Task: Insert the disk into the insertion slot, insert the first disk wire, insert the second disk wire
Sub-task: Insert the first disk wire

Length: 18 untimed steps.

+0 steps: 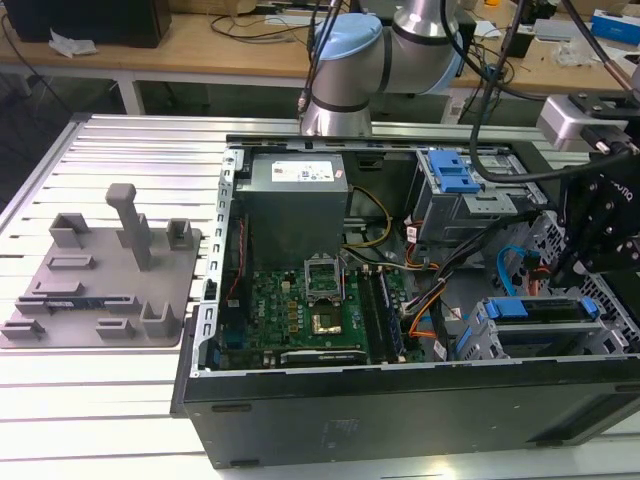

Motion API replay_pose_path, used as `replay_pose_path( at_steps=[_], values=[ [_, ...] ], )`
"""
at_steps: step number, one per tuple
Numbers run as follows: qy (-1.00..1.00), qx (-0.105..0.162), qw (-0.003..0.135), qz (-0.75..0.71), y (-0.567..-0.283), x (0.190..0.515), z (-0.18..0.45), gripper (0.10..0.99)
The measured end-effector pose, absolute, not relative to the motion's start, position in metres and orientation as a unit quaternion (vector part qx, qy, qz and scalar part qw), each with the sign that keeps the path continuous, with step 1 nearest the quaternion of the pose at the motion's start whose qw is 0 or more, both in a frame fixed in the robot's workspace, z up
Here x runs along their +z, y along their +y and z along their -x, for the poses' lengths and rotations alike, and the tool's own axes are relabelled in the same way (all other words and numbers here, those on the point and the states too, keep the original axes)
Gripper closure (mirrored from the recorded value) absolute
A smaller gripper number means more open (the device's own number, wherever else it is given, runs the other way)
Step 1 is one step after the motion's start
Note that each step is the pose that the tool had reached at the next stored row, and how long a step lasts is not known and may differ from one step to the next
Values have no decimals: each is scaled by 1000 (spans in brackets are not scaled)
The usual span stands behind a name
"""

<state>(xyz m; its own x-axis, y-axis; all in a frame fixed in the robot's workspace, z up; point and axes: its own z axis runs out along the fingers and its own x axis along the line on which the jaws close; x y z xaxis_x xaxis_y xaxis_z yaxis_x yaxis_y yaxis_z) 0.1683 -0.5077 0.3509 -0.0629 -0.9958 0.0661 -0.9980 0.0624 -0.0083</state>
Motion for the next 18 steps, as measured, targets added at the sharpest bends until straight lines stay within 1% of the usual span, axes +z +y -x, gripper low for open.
replay_pose_path(
  at_steps=[3, 18],
  values=[
    [-728, 23, 24, -684, -508, 351, -169, 918],
    [-728, 23, 25, -685, -515, 351, -173, 918]
  ],
)
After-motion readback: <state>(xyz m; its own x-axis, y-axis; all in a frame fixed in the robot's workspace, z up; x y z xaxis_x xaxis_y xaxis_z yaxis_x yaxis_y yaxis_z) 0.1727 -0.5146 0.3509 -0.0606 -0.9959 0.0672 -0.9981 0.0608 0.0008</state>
